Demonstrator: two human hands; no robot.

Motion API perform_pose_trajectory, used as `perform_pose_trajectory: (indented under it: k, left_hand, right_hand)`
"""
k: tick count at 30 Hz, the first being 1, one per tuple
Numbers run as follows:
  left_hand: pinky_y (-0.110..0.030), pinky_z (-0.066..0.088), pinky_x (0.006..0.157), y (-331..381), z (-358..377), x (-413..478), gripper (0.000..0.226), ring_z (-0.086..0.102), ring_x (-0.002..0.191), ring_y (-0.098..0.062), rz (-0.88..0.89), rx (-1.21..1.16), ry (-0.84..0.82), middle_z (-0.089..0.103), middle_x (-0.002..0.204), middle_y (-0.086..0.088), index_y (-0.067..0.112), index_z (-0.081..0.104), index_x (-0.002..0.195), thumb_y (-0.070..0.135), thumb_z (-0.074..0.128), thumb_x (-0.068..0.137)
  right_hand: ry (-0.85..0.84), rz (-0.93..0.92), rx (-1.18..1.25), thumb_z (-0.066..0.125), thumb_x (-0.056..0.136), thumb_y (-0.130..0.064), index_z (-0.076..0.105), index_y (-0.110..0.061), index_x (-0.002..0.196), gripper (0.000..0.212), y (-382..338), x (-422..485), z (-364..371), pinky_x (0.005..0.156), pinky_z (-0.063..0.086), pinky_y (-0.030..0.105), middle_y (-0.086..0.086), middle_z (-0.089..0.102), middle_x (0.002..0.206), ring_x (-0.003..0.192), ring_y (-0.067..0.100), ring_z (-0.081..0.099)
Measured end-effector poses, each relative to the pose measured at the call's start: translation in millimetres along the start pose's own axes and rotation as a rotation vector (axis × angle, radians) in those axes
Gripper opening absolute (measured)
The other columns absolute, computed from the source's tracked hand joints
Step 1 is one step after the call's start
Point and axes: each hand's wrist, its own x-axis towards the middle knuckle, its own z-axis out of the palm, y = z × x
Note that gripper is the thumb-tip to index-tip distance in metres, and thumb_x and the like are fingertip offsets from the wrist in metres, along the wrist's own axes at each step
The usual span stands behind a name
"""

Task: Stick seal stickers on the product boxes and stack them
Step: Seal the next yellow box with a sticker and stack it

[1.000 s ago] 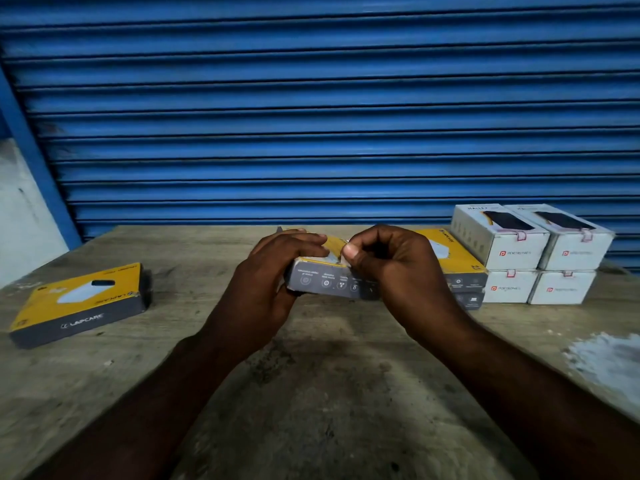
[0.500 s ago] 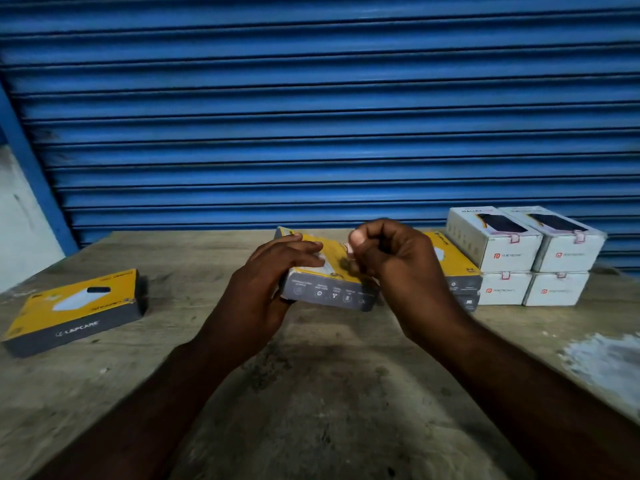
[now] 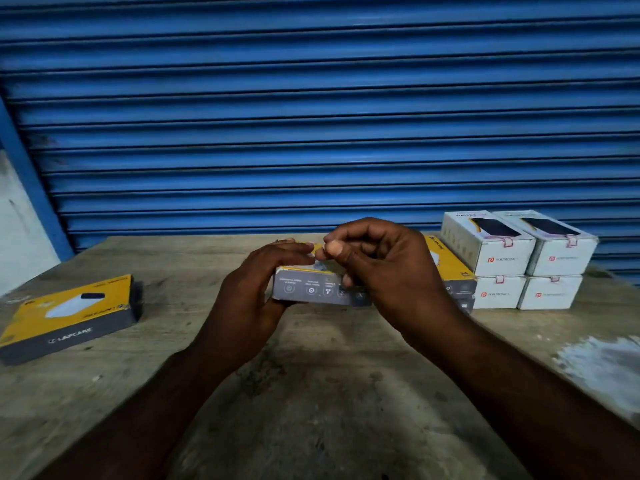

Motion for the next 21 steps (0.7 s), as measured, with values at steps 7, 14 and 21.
perform_pose_trajectory:
  k: [7, 14, 21]
  left_hand:
    - [-0.023, 0.048, 0.096, -0.8, -1.7, -0.4, 0.043, 0.061, 0.117, -0.007, -0.007, -0.004, 0.003, 0.064, 0.124, 0.017, 0.03, 0.059, 0.122, 0.012, 0.071, 0.085]
    - [-0.03, 0.048, 0.103, -0.9, -2.7, -0.7, 0.049, 0.057, 0.124, -0.006, 0.009, 0.011, 0.003, 0.06, 0.13, 0.022, 0.038, 0.057, 0.124, 0.013, 0.071, 0.084]
    - [-0.042, 0.046, 0.105, -6.8, -6.2, 1.2, 0.038, 0.055, 0.128, -0.014, 0.035, 0.063, 0.0, 0.062, 0.132, 0.006, 0.022, 0.062, 0.123, 0.012, 0.07, 0.087]
  right_hand:
    - [-0.132, 0.071, -0.016, 0.071, 0.08, 0.009, 0.07, -0.006, 0.105, 0.029, -1.6, -0.1, -3.0, 0.076, 0.059, 0.022, 0.006, 0.076, 0.1, 0.081, 0.012, 0.072]
    - [-0.09, 0.088, 0.032, 0.066, 0.087, -0.017, 0.069, -0.006, 0.111, 0.027, -1.8, 1.3, -2.9, 0.069, 0.053, 0.02, 0.013, 0.074, 0.087, 0.065, 0.013, 0.063]
    - [-0.114, 0.1, 0.052, 0.066, 0.087, 0.001, 0.071, -0.003, 0.092, 0.008, 0.4, 0.7, -1.7, 0.082, 0.057, 0.027, 0.013, 0.077, 0.088, 0.082, 0.017, 0.073]
